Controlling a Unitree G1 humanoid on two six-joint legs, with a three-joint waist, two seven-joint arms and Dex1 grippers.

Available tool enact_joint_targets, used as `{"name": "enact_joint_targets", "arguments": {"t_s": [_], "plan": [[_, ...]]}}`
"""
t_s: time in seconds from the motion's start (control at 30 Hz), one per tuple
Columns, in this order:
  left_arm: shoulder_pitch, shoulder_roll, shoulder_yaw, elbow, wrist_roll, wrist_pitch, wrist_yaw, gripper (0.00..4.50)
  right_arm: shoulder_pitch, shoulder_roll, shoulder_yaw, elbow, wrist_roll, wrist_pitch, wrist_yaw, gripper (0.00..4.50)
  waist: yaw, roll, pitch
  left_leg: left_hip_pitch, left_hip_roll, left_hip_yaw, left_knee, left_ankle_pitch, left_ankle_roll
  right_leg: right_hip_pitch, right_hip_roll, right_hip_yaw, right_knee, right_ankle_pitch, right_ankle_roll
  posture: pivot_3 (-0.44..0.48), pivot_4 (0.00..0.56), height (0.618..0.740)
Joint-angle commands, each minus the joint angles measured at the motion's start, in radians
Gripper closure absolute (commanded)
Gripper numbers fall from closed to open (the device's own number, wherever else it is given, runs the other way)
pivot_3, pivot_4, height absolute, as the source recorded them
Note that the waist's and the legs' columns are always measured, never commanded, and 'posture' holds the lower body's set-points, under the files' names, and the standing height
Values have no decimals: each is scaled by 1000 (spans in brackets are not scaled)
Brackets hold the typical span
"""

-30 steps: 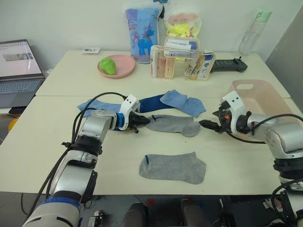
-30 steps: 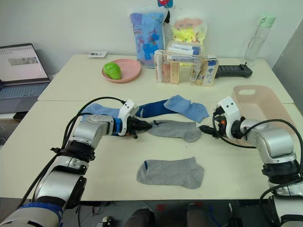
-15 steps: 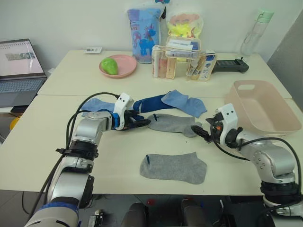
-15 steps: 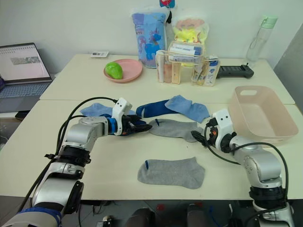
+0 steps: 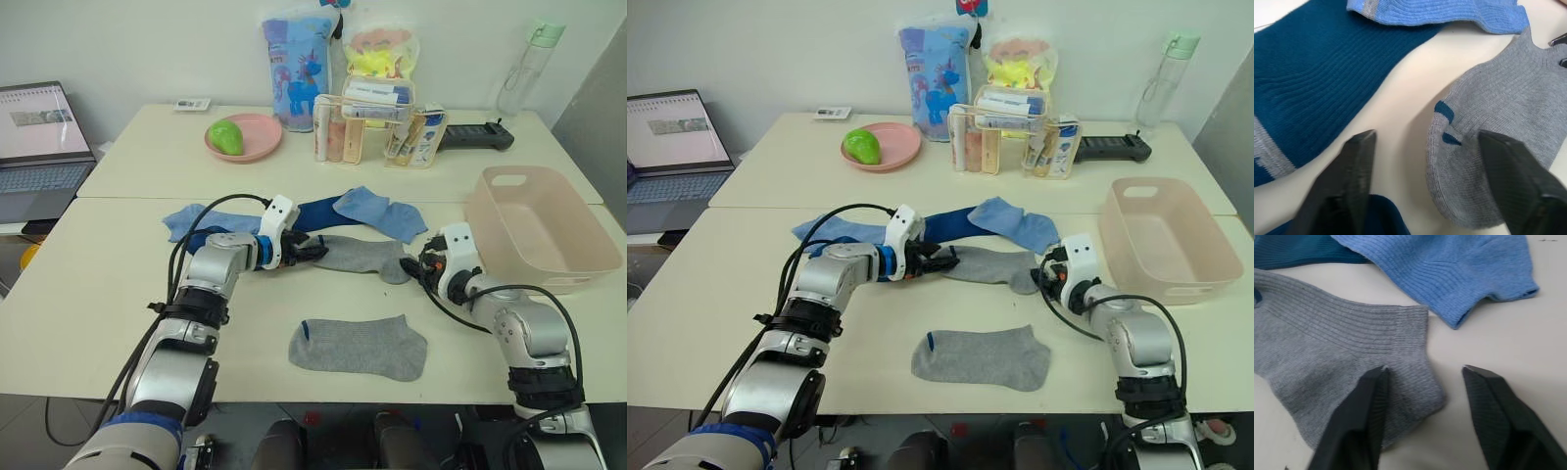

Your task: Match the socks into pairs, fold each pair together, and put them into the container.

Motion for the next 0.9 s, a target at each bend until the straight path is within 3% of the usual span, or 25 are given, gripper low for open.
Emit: {"name": "enact_joint_targets", "arguments": {"t_s": [0.03,0.13,0.23,0.37,0.5,0.67,0.8,0.9], "plan": [[10,2,3,-27,-15,12,-24,2446,-4,10,-4,-73,28,-2,21,3466,0,0,0,0,0,0,0,0,0,0,0,0,0,0,0,0,150,703],[14,10,20,-53,-25,9,-23,3400,-4,16,-36,-99,51,17,16,4500,0,0,0,0,0,0,0,0,0,0,0,0,0,0,0,0,150,703],[20,35,33,-126,-43,54,-24,4392,-13,12,-72,-135,80,55,9,4500,0,0,0,0,0,0,0,0,0,0,0,0,0,0,0,0,150,703],[40,75,64,-274,-101,160,-27,4454,-30,29,-148,-217,169,164,-13,4500,-1,0,0,0,1,-1,0,0,0,0,0,0,0,0,0,0,150,703],[133,145,178,-579,-317,471,-45,4454,-26,35,-273,-376,339,370,-28,4500,-7,0,0,0,1,-1,-1,0,0,0,0,0,0,0,0,0,150,703],[276,219,291,-768,-489,696,-29,4454,29,7,-385,-522,530,579,0,4500,-10,1,0,0,1,-4,-1,0,0,1,0,1,0,0,0,0,150,703],[434,294,333,-886,-570,773,-26,4454,120,-17,-438,-619,649,676,15,4500,-11,1,0,0,1,-4,-2,-2,3,1,0,2,-1,0,0,0,150,703],[545,291,349,-976,-616,775,-8,4454,197,-31,-425,-679,699,695,12,4500,-9,1,0,1,1,-4,-2,-2,3,2,0,2,-1,0,0,0,150,703]]}}
